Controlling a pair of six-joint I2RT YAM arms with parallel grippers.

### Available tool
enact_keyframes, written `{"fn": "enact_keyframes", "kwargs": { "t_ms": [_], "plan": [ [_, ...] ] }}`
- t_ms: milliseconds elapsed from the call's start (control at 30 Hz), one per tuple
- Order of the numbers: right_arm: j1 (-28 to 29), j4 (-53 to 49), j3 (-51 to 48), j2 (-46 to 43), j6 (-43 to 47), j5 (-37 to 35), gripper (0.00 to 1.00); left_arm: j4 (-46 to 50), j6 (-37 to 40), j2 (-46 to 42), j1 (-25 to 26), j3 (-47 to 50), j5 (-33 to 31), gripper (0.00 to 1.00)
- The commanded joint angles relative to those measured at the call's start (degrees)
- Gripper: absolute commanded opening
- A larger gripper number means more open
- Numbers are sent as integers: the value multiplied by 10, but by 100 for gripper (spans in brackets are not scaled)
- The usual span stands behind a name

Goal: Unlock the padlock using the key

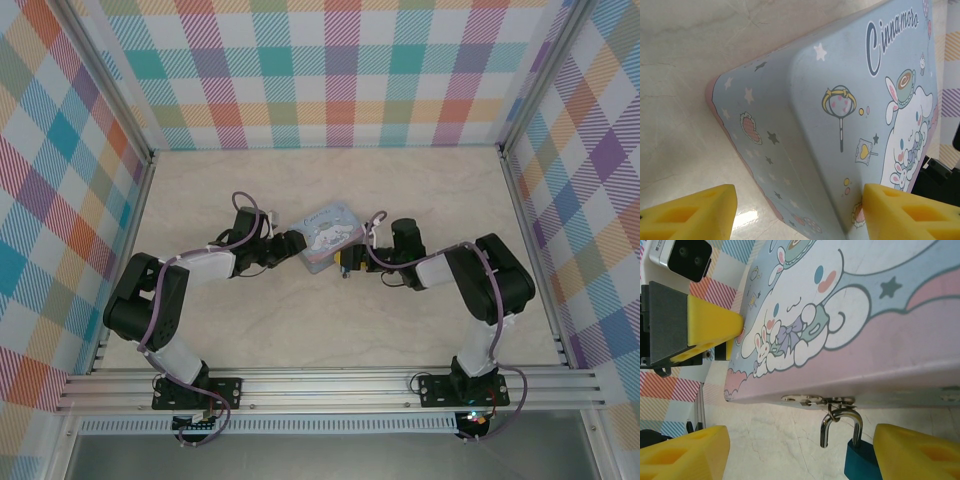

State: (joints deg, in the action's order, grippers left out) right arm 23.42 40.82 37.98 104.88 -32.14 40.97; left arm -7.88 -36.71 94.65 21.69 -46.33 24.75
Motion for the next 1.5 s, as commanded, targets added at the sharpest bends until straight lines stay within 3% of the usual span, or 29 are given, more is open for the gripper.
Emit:
{"fn": "enact_keyframes", "kwargs": {
  "t_ms": [0,333,867,1467],
  "plan": [
    [0,-7,21,18,13,32,73,64,0,19,13,9,-20,66],
    [5,-2,21,28,12,56,67,69,2,19,15,5,-21,65],
    [5,28,5,26,1,46,43,77,5,14,15,1,-21,65],
    [5,91,5,62,-31,42,48,73,5,18,15,2,-21,65]
  ]
}}
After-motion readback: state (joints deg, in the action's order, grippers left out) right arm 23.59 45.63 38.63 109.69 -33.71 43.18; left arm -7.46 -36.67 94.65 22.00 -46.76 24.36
